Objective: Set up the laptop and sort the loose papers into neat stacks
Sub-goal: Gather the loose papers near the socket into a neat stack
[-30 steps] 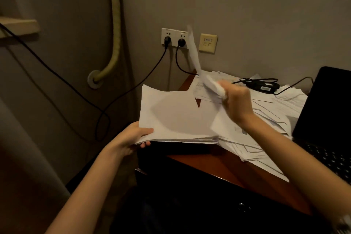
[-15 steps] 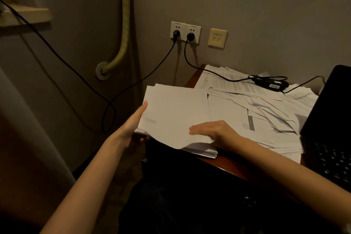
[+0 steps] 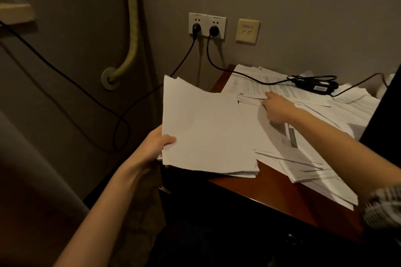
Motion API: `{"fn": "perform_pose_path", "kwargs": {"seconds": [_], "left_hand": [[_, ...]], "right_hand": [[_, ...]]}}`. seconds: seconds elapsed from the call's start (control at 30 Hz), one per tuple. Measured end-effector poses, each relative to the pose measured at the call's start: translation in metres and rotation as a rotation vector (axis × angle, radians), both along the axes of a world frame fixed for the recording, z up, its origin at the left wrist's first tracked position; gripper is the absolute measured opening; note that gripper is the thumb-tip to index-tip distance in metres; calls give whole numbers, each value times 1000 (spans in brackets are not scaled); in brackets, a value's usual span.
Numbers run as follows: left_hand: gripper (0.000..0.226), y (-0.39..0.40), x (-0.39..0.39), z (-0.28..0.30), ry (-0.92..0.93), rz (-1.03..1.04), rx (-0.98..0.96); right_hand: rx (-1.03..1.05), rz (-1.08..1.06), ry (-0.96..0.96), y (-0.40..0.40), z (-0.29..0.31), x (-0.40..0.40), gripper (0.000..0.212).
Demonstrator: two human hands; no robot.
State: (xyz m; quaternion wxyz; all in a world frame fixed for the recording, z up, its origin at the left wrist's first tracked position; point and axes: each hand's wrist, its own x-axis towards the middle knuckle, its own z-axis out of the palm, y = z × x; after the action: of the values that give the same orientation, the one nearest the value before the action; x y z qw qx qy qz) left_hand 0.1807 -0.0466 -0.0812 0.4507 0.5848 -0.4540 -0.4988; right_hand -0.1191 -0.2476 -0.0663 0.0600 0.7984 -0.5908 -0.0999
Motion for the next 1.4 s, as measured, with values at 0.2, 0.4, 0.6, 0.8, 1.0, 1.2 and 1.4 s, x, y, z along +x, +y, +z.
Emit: {"fn": "perform_pose_path", "kwargs": {"seconds": [0.2,0.4,0.6,0.8,1.0,1.2,1.4], "left_hand": [[30,-4,-2,-4,-72,-45,55],[31,-6,-1,-4,-81,-83,110],[31,1,-6,4,-78,-66,134],[27,5,-9,8,-105,-28,154],[17,5,-19,4,-166,66,104],[28,-1,-23,-4,-212,88,72],[35,-7,-18,-4,-61,66,83]], "right_hand": [[-48,-65,-85,-26,-9,9,38],[-259,-82,-507,-15,-12,2,25],[-661,134,-1019,45,11,-10,18],[-175,-169,-433,41,23,-18,40],[-170,-222,-115,24,43,-5,27],[-596,-368,-730,3,86,-2,25],[-739,566,-707,55,55,30,31]]}}
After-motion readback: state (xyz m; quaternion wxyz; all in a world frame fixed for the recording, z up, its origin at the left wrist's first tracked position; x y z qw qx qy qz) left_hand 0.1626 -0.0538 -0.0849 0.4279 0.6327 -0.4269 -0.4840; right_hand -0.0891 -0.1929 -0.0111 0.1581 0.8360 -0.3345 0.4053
